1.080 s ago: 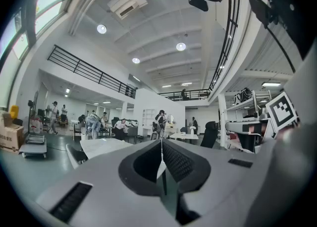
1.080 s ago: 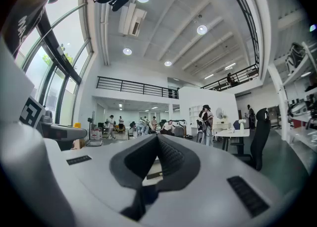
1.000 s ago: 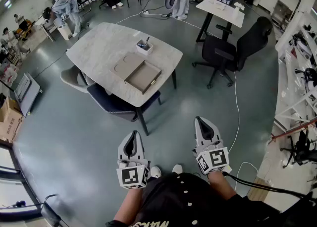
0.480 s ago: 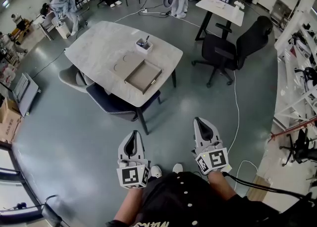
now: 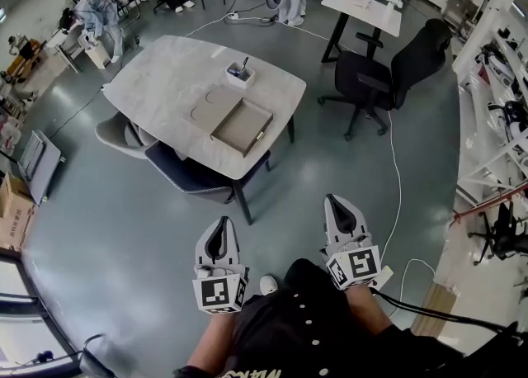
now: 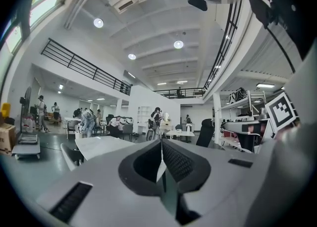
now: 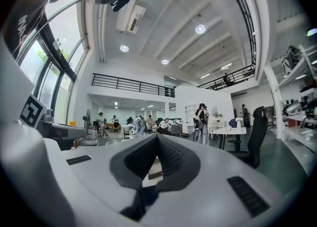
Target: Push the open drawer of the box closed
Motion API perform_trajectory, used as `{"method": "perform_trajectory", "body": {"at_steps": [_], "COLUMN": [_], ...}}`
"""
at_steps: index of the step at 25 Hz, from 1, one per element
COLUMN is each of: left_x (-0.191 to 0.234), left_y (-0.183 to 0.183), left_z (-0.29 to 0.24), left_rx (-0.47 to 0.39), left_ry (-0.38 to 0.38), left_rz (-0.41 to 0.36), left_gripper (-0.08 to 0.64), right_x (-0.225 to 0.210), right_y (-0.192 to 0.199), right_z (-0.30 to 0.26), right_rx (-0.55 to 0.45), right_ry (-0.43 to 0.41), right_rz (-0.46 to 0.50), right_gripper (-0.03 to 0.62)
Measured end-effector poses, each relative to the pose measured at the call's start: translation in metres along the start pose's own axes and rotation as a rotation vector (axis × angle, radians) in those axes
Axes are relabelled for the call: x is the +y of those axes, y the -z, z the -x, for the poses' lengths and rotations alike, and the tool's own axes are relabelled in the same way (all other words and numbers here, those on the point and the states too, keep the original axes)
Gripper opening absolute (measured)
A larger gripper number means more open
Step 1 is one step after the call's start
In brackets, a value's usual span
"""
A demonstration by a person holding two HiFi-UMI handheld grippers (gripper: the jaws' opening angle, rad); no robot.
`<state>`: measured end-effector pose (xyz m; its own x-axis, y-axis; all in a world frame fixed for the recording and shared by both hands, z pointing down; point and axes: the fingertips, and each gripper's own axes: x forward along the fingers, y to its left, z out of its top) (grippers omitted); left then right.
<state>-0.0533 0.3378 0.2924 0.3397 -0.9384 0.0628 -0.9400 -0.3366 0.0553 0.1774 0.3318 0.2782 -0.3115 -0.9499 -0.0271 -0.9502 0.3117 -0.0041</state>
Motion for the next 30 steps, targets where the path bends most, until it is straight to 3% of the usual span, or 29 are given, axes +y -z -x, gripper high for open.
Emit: {"method": "perform_trajectory", "body": {"at_steps": [11,30], "left_x": [0.023,0.082], "left_y": [0.009,-0.014], "left_z": [-0.05,-0.232], "left_rx": [0.019,0.007], "left_ry": [0.027,-0.085], "left_rz": [0.002,0.031], "left_gripper": [0.018,0.018], "right_x": [-0.002,-0.074], "right_y": [0.015,0.004], "right_z": [-0.051,-0.265], "right_rx": [0.012,-0.01], "right_ry": [0.006,-0.12], "right_rz": [-0.017,-0.03], "right_gripper": [-0.003,-0.003]}}
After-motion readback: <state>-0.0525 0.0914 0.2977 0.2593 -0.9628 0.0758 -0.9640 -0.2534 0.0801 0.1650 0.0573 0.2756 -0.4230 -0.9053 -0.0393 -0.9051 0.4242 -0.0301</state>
